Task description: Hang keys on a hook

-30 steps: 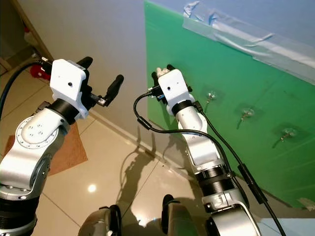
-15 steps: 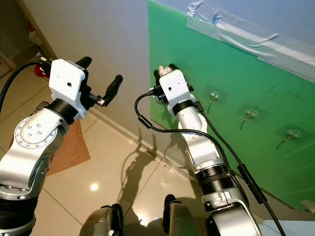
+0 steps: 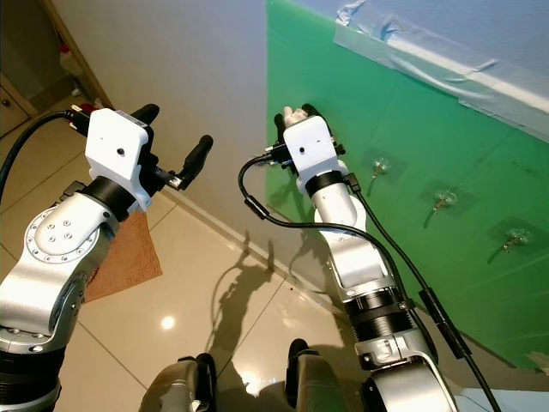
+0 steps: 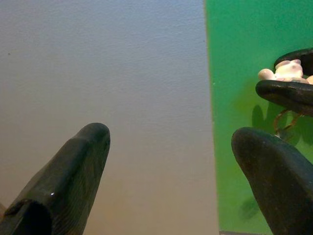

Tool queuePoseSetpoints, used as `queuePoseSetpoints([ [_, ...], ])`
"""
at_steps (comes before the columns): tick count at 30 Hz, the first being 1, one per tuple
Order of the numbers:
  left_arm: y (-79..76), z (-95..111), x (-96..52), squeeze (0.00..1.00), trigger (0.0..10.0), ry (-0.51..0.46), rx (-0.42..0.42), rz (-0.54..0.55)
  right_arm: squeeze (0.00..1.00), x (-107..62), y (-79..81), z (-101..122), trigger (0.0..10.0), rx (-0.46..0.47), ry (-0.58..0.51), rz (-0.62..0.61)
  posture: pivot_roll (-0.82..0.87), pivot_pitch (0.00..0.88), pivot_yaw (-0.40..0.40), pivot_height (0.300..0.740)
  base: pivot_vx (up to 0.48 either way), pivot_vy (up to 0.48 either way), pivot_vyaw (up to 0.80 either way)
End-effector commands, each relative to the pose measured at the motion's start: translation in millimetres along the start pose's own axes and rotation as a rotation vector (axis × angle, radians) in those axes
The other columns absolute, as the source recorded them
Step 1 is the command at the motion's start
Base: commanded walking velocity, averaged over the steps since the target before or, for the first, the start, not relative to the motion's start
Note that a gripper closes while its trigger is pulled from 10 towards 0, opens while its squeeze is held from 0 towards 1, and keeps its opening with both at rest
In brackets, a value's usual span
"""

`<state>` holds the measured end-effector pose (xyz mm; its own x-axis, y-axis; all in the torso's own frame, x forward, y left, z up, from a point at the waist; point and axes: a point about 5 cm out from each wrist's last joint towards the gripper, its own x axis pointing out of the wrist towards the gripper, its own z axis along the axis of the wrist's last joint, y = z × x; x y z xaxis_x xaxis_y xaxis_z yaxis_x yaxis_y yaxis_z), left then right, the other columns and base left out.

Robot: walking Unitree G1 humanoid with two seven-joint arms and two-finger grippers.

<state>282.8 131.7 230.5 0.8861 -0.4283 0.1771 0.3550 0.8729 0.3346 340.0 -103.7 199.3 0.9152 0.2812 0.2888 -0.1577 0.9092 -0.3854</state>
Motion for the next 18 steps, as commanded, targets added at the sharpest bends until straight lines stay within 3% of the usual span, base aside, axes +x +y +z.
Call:
queuePoseSetpoints([
  [1, -1.2, 2.0, -2.8, 0.0, 10.0, -0.006, 0.005, -0.006, 0.0, -1.1, -20.6, 9.6, 0.0, -0.017, -0.039, -0.087, 0.02, 0.231, 0.04, 0.74, 0.0, 0.0, 0.0],
  [10, -2.9, 1.6, -1.5, 0.0, 10.0, -0.006, 0.004, -0.013, 0.0, -1.4, -20.8, 13.2, 0.0, 0.025, -0.036, -0.087, 0.01, 0.23, 0.039, 0.74, 0.0, 0.0, 0.0],
  [12, -3.3, 1.4, -1.6, 0.0, 10.0, -0.006, 0.005, -0.016, 0.0, -2.6, -15.4, 8.7, 0.0, 0.107, 0.007, -0.057, 0.01, 0.23, 0.039, 0.74, 0.0, 0.0, 0.0],
  [18, -3.1, 1.0, -0.9, 0.0, 10.0, -0.004, 0.007, -0.019, 0.0, -9.5, -1.7, -1.2, 0.0, 0.143, 0.064, 0.008, 0.01, 0.229, 0.039, 0.74, 0.0, 0.0, 0.0],
])
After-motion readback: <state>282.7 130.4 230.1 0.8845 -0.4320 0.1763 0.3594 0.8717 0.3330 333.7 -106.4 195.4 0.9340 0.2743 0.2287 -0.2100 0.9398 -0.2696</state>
